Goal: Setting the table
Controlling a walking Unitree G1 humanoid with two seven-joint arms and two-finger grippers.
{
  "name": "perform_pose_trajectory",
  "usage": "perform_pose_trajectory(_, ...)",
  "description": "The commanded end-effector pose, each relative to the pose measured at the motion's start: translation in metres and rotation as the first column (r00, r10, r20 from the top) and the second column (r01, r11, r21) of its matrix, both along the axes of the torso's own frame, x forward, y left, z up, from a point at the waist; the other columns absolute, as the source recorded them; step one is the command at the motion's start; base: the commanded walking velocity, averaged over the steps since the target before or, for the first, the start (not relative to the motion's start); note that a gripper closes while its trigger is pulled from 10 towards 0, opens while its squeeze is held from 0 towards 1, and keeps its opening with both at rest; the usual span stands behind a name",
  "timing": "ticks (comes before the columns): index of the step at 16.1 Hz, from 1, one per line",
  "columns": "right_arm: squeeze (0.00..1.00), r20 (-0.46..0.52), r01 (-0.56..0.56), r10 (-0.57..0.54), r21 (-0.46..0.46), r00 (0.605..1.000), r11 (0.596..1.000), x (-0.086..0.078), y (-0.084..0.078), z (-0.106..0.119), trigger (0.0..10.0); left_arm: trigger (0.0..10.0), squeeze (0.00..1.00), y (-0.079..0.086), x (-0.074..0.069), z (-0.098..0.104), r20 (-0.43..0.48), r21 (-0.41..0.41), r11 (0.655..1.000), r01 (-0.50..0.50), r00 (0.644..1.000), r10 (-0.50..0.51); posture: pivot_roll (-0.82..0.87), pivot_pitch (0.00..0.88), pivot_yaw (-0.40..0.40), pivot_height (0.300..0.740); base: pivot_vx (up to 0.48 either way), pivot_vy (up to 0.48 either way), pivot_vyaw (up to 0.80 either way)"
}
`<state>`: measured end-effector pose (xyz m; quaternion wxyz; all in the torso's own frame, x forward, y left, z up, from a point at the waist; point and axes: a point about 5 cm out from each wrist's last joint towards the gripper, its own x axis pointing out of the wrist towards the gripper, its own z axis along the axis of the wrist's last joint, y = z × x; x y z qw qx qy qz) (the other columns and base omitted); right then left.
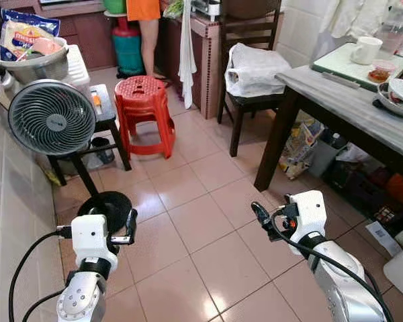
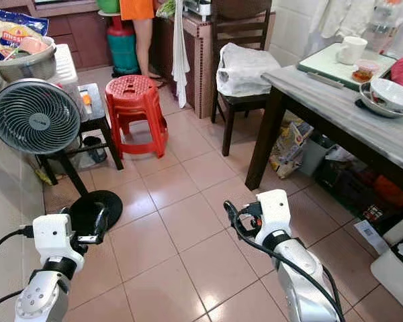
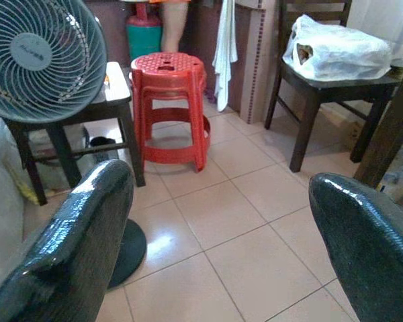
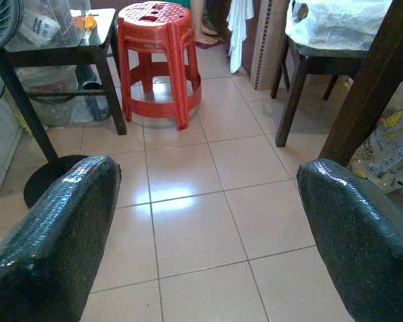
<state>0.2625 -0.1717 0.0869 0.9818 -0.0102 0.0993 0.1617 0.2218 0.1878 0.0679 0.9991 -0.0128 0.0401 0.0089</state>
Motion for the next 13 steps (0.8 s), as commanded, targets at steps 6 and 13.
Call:
perform_pose_trajectory(6,0.00,0.026,-0.011,0.011,-0.004,1.000,1.000,0.0008,0.0025,0.0049,10.0,10.0,0.00,-0.0031,-0.0010,-0.0038,-0.019,-0.004,0.999,0.037,0.999,-0.037,-0.07,0.000,0.025,0.740,0.183,0.000,-0.74)
perform_pose_trajectory(13,0.00,0.030,-0.018,0.018,0.002,0.999,1.000,0.0016,0.0055,0.0043,10.0,10.0,0.00,-0.0048,-0.0045,-0.0069,-0.031,-0.004,0.998,0.055,0.998,-0.055,-0.07,0.000,0.023,0.740,0.285,0.000,-0.75)
